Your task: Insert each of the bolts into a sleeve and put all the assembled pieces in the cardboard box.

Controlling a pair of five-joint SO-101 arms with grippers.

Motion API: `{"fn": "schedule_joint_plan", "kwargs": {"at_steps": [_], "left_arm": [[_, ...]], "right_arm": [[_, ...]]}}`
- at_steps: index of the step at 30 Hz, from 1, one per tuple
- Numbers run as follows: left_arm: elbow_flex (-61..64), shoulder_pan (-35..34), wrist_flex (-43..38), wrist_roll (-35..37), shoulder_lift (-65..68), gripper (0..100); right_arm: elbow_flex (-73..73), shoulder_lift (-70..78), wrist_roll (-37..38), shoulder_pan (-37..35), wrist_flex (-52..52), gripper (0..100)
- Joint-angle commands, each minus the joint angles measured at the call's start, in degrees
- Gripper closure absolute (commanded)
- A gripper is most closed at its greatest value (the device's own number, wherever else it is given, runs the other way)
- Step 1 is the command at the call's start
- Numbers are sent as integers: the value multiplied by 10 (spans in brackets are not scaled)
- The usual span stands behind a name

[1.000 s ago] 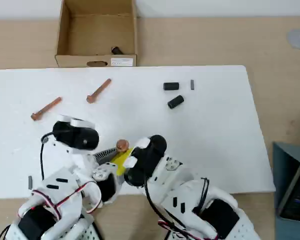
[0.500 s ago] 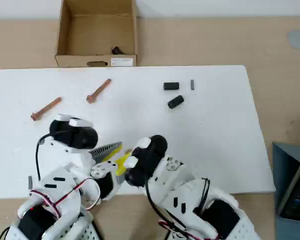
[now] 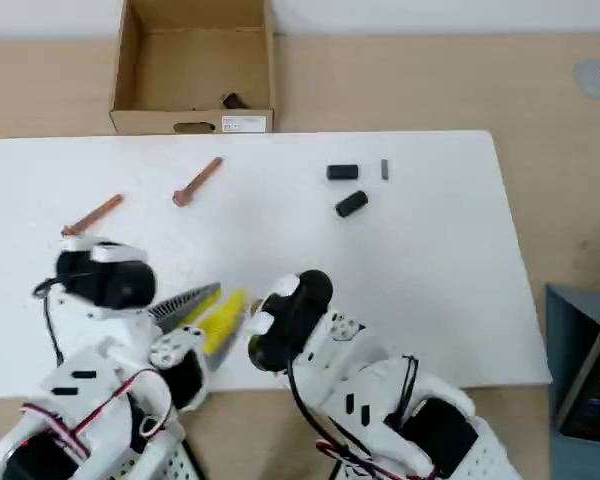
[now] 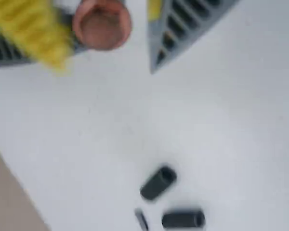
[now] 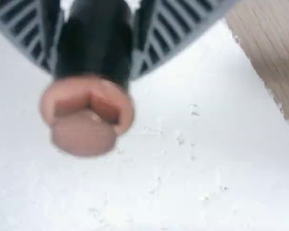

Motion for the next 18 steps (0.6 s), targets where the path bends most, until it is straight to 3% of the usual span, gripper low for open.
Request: {"fn": "schedule_joint_plan", "kwargs": {"at_steps": [1, 8, 13, 18], "left_arm": [[-36, -35, -12, -7, -1, 984], [9, -165, -13, -91, -1, 998], [112, -273, -15, -120, -1, 998], [231, -356, -68, -136, -1, 998]], "right_arm": [[-1, -5, 3, 12, -12, 989], [4, 0, 2, 72, -9, 989], [1, 0, 2, 116, -9, 989], [-17, 9, 2, 177, -9, 989]]}}
